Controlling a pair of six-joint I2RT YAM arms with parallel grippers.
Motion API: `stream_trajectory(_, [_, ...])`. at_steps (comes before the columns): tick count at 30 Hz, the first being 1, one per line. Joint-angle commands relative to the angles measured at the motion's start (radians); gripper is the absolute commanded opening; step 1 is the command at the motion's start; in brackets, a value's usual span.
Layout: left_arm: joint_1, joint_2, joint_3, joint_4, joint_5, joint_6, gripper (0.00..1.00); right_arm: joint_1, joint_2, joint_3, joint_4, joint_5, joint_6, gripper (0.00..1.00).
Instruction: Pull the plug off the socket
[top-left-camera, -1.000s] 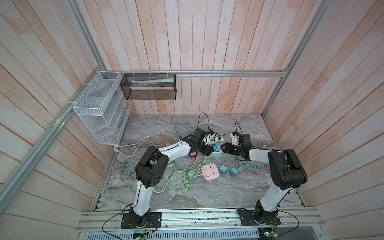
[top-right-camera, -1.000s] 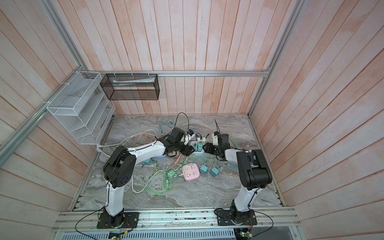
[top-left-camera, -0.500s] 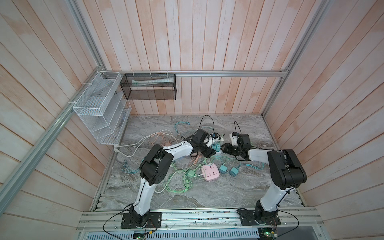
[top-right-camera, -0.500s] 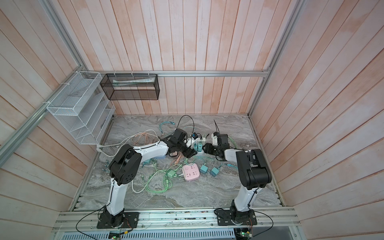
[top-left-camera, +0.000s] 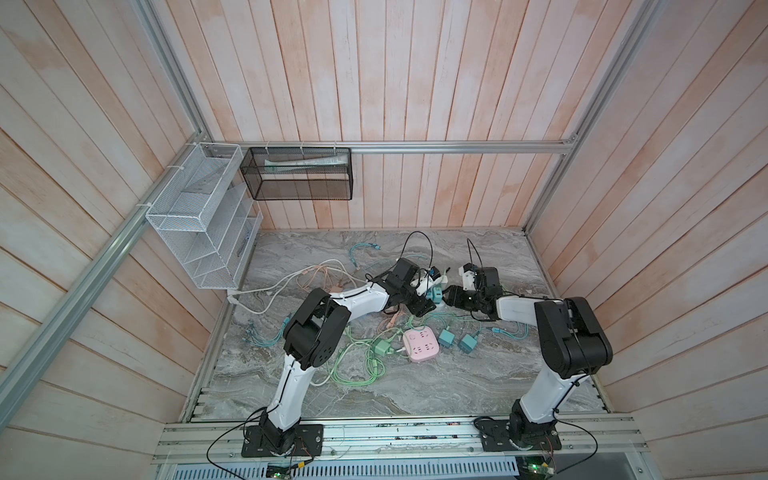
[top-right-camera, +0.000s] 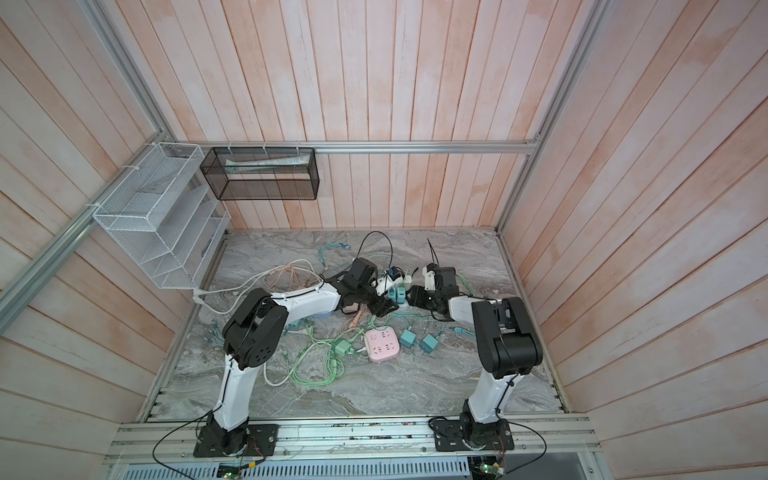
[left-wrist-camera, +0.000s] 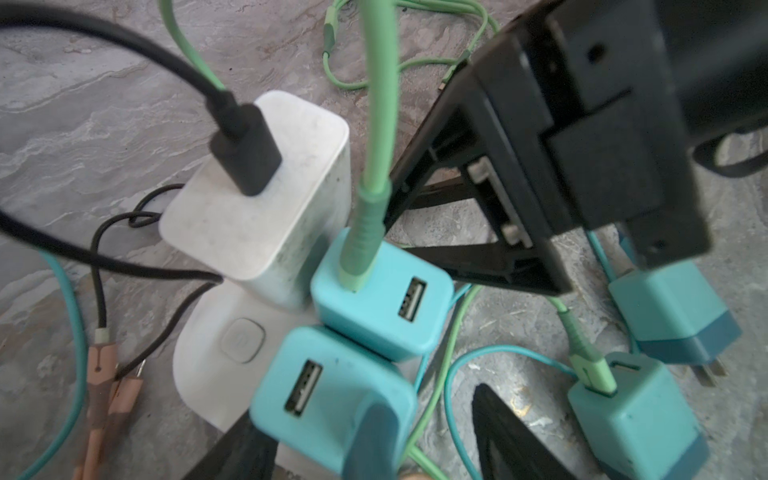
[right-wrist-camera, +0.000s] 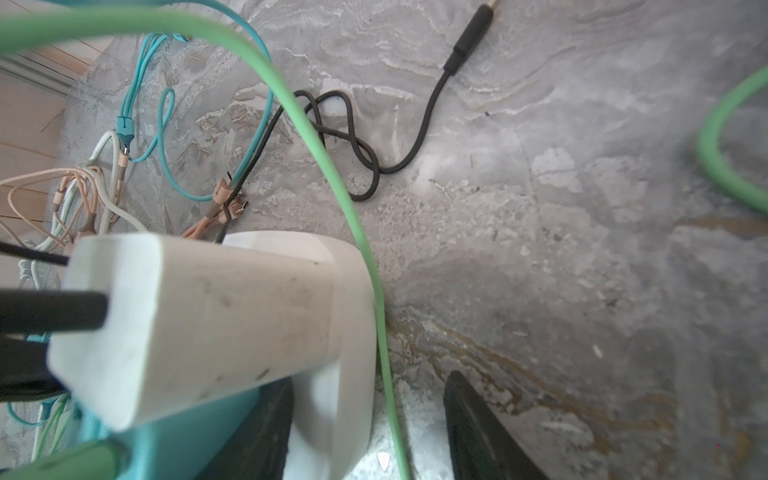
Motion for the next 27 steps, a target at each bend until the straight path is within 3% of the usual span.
stream_trajectory(1, [-0.028, -0.037, -0.028, 0.059, 0.048, -0.024, 0.73, -0.002, 0.028, 0.019, -0.04, 0.003, -0.004, 0.58])
stream_trajectory(14, [-0.073, -0.101, -0.094, 0.1, -0.018, -0.179, 0.72, -0.008, 0.048, 0.039, -0.052, 0.001, -0.011, 0.58])
stream_trajectory(18, [-0.059, -0.105, -0.094, 0.068, -0.067, -0.145, 0.72, -0.01, 0.048, 0.039, -0.059, 0.002, -0.016, 0.58])
stream_trajectory(27, [-0.001, -0.077, -0.081, 0.055, -0.05, 0.011, 0.73, -0.01, 0.052, 0.039, -0.065, 0.002, -0.021, 0.58])
